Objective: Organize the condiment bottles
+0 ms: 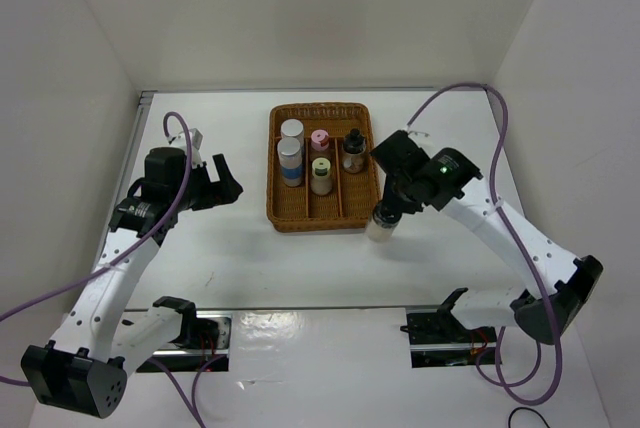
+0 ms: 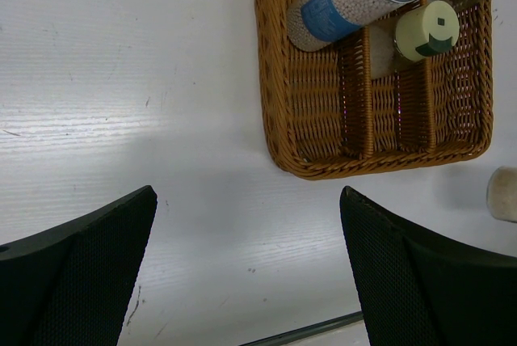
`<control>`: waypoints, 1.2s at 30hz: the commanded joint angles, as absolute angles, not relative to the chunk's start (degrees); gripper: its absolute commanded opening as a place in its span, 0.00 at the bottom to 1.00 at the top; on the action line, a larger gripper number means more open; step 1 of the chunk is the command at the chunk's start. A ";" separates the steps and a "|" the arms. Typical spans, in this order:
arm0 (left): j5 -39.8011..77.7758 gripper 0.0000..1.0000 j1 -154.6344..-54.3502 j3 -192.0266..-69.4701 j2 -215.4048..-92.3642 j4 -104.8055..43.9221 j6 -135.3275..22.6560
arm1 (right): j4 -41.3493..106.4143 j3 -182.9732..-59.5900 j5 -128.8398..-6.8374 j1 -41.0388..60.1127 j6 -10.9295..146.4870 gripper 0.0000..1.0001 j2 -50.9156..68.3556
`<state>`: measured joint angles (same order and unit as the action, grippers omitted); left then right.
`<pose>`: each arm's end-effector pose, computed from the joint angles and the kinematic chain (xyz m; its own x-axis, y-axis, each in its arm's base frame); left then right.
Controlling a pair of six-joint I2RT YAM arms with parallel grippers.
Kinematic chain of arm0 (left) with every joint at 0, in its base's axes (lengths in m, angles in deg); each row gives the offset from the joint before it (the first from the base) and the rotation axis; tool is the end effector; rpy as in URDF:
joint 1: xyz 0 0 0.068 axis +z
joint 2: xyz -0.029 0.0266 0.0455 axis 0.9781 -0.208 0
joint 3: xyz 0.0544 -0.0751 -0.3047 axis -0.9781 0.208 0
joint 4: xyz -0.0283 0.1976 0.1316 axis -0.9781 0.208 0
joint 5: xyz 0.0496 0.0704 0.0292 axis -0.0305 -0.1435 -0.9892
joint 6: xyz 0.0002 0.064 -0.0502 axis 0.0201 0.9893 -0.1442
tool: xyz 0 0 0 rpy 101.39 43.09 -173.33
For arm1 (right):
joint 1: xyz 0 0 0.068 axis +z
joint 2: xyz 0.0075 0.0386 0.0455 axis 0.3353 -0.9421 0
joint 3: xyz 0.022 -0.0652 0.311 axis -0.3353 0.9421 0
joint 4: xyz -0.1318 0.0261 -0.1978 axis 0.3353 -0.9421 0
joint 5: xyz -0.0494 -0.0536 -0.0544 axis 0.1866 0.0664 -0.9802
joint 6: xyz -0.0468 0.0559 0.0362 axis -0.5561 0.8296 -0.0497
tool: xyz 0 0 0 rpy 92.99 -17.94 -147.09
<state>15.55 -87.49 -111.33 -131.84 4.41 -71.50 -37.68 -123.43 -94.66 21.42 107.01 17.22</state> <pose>0.1732 -0.0350 0.3413 -0.5895 -0.3560 -0.7251 -0.0353 0.9082 -0.4171 0.1659 0.1135 0.3619 -0.8494 0.1623 -0.5021 0.1355 0.9867 0.0897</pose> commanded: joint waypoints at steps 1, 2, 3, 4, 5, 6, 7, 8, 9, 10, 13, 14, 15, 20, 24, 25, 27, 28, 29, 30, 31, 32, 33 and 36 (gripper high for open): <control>16.53 1.00 -87.22 -111.05 -130.77 2.69 -70.07 | -40.43 -130.98 -98.23 21.89 103.60 0.00 15.11; 16.53 1.00 -87.22 -111.05 -130.77 2.69 -70.07 | -40.44 -133.43 -99.03 21.89 102.98 0.00 14.22; 16.53 1.00 -87.22 -111.05 -130.77 2.69 -70.07 | -40.44 -134.67 -99.03 21.89 102.19 0.00 12.21; 16.53 1.00 -87.22 -111.05 -130.77 2.69 -70.07 | -40.44 -135.99 -99.64 21.89 101.66 0.00 10.98; 16.53 1.00 -87.22 -111.05 -130.77 2.69 -70.07 | -40.44 -138.61 -99.65 21.89 100.61 0.00 10.01; 16.53 1.00 -87.22 -111.05 -130.25 2.69 -70.07 | -40.44 -139.77 -99.65 21.89 100.08 0.00 9.13; 16.53 1.00 -87.22 -111.05 -130.25 2.69 -70.07 | -39.04 -140.74 -100.61 21.89 100.08 0.00 7.38; 16.53 1.00 -87.22 -111.05 -130.25 2.69 -70.07 | -38.25 -142.14 -101.49 21.89 98.51 0.00 6.58; 16.53 1.00 -87.22 -111.05 -130.25 2.69 -70.07 | -37.54 -142.85 -102.19 21.89 98.49 0.00 5.79; 16.53 1.00 -87.22 -111.05 -130.25 2.69 -70.07 | -37.01 -144.16 -103.50 21.89 97.80 0.00 3.86; 16.53 1.00 -87.22 -111.05 -130.25 2.69 -70.07 | -35.35 -147.50 -103.52 20.85 95.78 0.00 0.69; 16.53 1.00 -87.22 -111.05 -130.25 2.69 -70.07 | -34.56 -148.47 -104.21 20.84 95.77 0.00 -1.06; 16.53 1.00 -87.22 -111.05 -130.25 2.69 -70.07 | -33.85 -149.87 -104.22 20.84 94.99 0.00 -1.60; 16.53 1.00 -87.22 -111.05 -130.25 2.69 -70.07 | -28.50 -152.08 -102.03 18.03 92.25 0.00 -4.06; 16.53 1.00 -87.22 -111.05 -130.25 2.69 -70.07 | -24.89 -152.09 -100.97 15.75 89.98 0.00 -5.38; 16.53 1.00 -87.22 -111.05 -130.25 2.69 -70.07 | -24.36 -152.08 -100.36 14.87 89.97 0.00 -5.91; 16.53 1.00 -87.22 -111.05 -130.25 2.69 -70.07 | -22.96 -151.39 -100.35 14.34 89.27 0.00 -6.52; 16.53 1.00 -87.22 -111.05 -130.25 2.69 -70.07 | -22.42 -150.68 -100.35 14.34 89.26 0.00 -6.53; 16.53 1.00 -87.22 -111.05 -130.25 2.69 -70.07 | -21.90 -150.68 -99.83 14.34 89.26 0.00 -7.05; 16.53 1.00 -87.22 -111.05 -130.77 2.69 -70.07 | -20.59 -149.20 -99.83 13.81 88.74 0.00 -7.05; 16.53 1.00 -87.22 -111.05 -130.77 2.69 -70.07 | -20.05 -148.66 -99.22 13.81 88.74 0.00 -7.58; 16.53 1.00 -87.22 -111.05 -130.77 2.69 -70.07 | -19.44 -147.79 -99.21 13.81 88.74 0.00 -7.58; 16.53 1.00 -87.22 -111.05 -130.77 2.69 -70.07 | -18.91 -147.25 -98.43 13.81 88.74 0.00 -8.19; 16.53 1.00 -87.22 -111.05 -130.77 2.69 -70.07 | -16.19 -145.15 -97.28 13.28 88.74 0.00 -8.20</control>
<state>15.55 -87.49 -111.33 -131.19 4.39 -71.48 -22.66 -146.18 -98.33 13.71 89.56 -8.22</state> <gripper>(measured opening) 1.000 0.260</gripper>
